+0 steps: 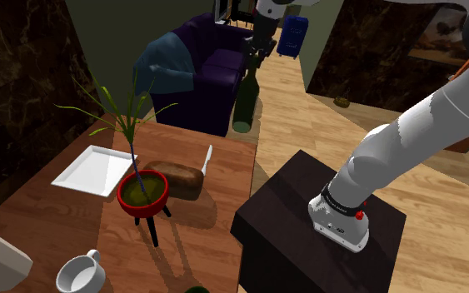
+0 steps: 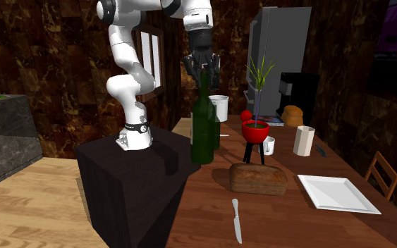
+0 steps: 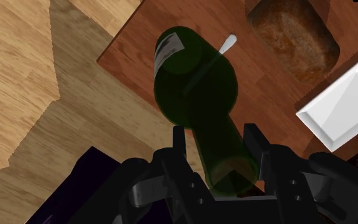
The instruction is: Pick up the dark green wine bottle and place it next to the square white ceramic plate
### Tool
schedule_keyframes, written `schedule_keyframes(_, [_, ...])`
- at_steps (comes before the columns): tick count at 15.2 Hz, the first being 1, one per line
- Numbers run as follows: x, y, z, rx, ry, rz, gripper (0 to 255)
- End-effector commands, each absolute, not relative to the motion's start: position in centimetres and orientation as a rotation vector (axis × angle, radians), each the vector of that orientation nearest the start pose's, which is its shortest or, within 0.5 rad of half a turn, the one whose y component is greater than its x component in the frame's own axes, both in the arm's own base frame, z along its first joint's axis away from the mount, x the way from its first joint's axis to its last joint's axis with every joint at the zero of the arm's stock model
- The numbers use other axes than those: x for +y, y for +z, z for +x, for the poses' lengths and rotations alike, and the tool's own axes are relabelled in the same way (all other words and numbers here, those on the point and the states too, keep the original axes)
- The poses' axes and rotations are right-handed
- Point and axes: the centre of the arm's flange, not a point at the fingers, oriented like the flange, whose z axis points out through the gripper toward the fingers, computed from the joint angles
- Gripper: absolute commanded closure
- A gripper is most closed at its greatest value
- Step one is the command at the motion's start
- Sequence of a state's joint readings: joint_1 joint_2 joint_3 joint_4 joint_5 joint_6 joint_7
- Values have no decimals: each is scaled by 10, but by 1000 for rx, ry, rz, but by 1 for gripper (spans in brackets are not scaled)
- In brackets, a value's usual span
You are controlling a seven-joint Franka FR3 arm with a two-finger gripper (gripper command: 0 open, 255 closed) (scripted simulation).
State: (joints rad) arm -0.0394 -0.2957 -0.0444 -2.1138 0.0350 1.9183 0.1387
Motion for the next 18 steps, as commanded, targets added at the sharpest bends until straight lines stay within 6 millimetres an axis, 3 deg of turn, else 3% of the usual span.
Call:
schedule_keyframes(1, [-39, 559, 476, 357, -153, -3068, 255])
schedule_keyframes(18, [-39, 649, 476, 357, -153, -3068, 255])
